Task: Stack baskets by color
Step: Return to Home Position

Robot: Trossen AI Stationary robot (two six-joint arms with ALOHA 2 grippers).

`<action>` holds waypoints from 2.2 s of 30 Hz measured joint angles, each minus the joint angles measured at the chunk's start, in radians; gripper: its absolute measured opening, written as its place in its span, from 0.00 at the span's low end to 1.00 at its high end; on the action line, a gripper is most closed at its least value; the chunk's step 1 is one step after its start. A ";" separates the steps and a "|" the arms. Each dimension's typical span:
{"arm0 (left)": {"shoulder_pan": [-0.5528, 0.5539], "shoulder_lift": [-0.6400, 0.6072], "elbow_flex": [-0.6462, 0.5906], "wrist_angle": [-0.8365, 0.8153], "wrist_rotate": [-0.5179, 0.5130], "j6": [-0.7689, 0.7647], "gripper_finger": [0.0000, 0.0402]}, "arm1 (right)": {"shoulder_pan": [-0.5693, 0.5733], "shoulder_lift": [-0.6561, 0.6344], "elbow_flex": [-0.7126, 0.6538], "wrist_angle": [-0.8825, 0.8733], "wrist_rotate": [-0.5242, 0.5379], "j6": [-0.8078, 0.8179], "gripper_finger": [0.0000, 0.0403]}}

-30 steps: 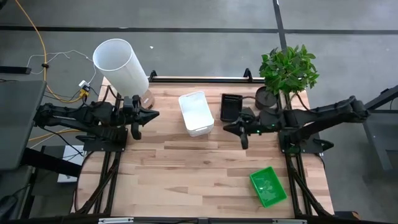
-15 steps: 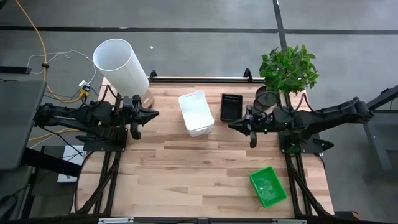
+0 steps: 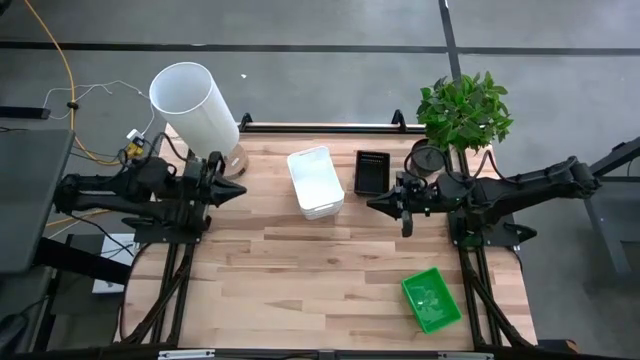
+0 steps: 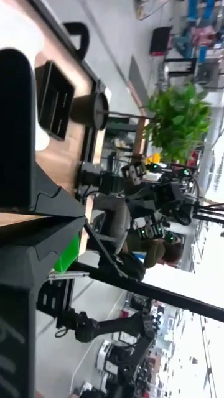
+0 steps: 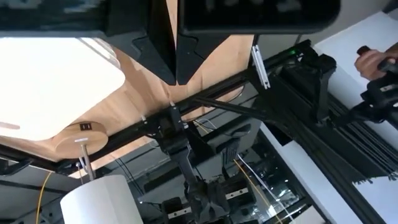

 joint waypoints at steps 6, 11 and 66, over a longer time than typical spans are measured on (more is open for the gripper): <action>0.050 -0.108 -0.016 -0.057 0.046 0.036 0.00 | 0.000 0.000 0.000 0.000 0.000 -0.025 0.00; 0.054 -0.240 -0.118 -0.057 0.068 0.004 0.00 | 0.000 0.000 0.000 0.000 0.000 -0.024 0.00; 0.051 -0.401 -0.571 0.107 0.012 -0.088 0.00 | -0.057 -0.551 -0.416 0.016 -0.124 -0.004 0.00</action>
